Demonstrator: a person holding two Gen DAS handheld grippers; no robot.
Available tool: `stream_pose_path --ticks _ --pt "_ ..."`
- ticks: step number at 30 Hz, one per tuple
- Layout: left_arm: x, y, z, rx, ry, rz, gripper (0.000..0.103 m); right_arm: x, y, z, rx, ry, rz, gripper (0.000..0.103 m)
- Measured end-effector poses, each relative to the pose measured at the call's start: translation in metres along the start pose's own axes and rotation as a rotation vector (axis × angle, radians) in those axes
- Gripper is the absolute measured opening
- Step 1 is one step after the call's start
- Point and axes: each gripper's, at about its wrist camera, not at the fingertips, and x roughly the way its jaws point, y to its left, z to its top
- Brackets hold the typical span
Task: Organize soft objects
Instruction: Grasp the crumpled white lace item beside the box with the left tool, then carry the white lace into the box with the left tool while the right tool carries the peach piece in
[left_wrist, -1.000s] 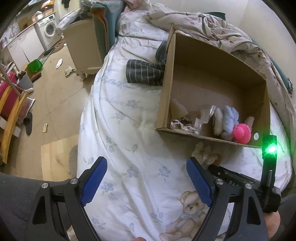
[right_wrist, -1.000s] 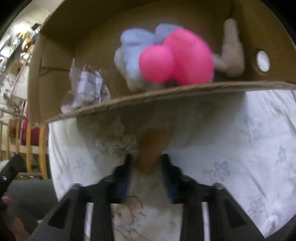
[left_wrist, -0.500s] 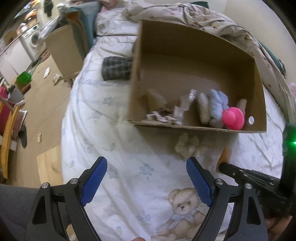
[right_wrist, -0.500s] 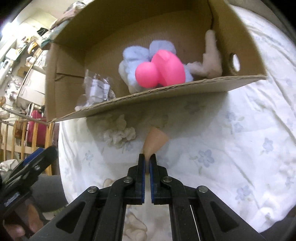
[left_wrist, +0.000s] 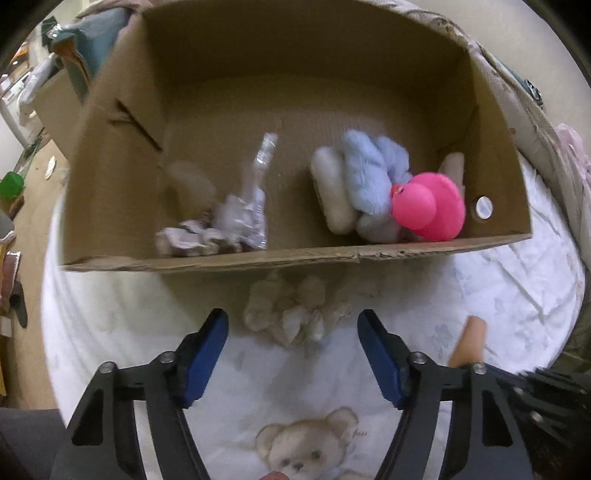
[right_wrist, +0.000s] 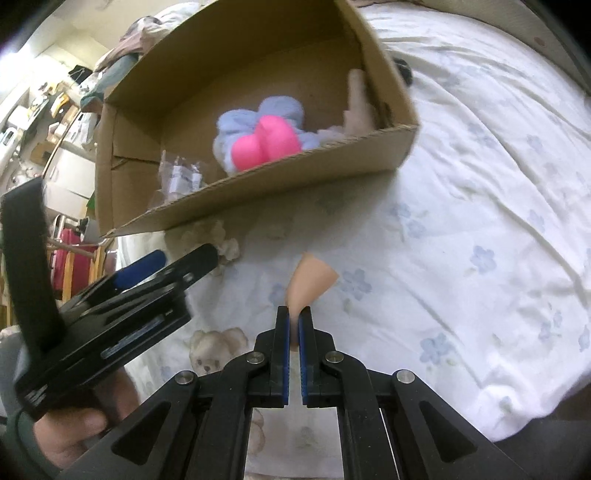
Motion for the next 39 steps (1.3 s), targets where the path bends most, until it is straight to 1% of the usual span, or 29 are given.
stream_pose_path --ticks 1,2,3,4,5,6,7,8,10,11,15,18,24,30,33,34,37,39 --pt "0.005 -0.001 0.002 0.003 0.004 -0.004 0.055 -0.002 -0.003 0.0 0.005 -0.001 0.0 0.006" --pt "0.008 -0.002 0.003 0.005 0.006 -0.004 0.053 -0.003 -0.004 0.0 0.01 -0.002 0.0 0.006" --pt "0.011 -0.002 0.005 0.006 0.006 -0.005 0.045 -0.004 -0.005 0.0 0.015 -0.004 0.0 0.006" --pt "0.014 -0.002 0.006 0.002 0.012 -0.014 0.032 -0.005 -0.007 0.0 0.019 -0.007 0.0 0.006" --pt "0.017 0.0 0.006 -0.005 0.022 -0.033 0.025 -0.006 -0.008 0.0 0.023 -0.009 0.001 0.006" --pt "0.018 0.001 0.007 -0.006 0.026 -0.029 0.02 -0.004 -0.006 0.001 0.026 -0.011 -0.001 0.006" --pt "0.017 0.002 0.008 -0.005 0.019 -0.007 0.016 -0.003 -0.004 0.002 0.029 -0.013 -0.003 0.006" --pt "0.016 0.004 0.008 -0.008 0.02 -0.003 0.015 0.0 -0.002 0.003 0.032 -0.013 -0.003 0.006" --pt "0.013 0.008 0.01 -0.024 0.025 -0.028 0.013 0.0 -0.003 0.004 0.036 -0.015 -0.001 0.006" --pt "0.011 0.009 0.01 -0.021 0.021 -0.027 0.013 0.0 -0.002 0.004 0.036 -0.017 0.001 0.006" --pt "0.005 0.012 0.006 -0.006 0.015 0.004 0.012 -0.002 -0.003 0.004 0.026 -0.017 -0.022 0.006" --pt "-0.001 0.014 0.004 -0.017 0.011 0.018 0.012 -0.003 -0.005 0.003 0.038 -0.015 -0.019 0.006" --pt "-0.021 0.028 -0.005 -0.044 -0.005 0.046 0.011 -0.012 -0.001 0.003 0.022 -0.037 0.0 0.006" --pt "-0.049 0.047 -0.022 -0.066 -0.022 0.087 0.012 -0.019 0.004 0.001 -0.012 -0.044 0.017 0.006" --pt "-0.066 0.053 -0.03 -0.075 -0.023 0.082 0.012 -0.024 0.009 0.002 -0.022 -0.058 0.036 0.006" --pt "-0.074 0.052 -0.031 -0.076 -0.033 0.08 0.012 -0.028 0.011 0.002 -0.027 -0.07 0.054 0.006" --pt "-0.092 0.047 -0.023 -0.07 -0.078 0.077 0.012 -0.04 0.021 0.006 -0.05 -0.109 0.085 0.006" --pt "-0.111 0.043 -0.023 -0.066 -0.108 0.078 0.012 -0.05 0.026 0.007 -0.07 -0.139 0.105 0.006"
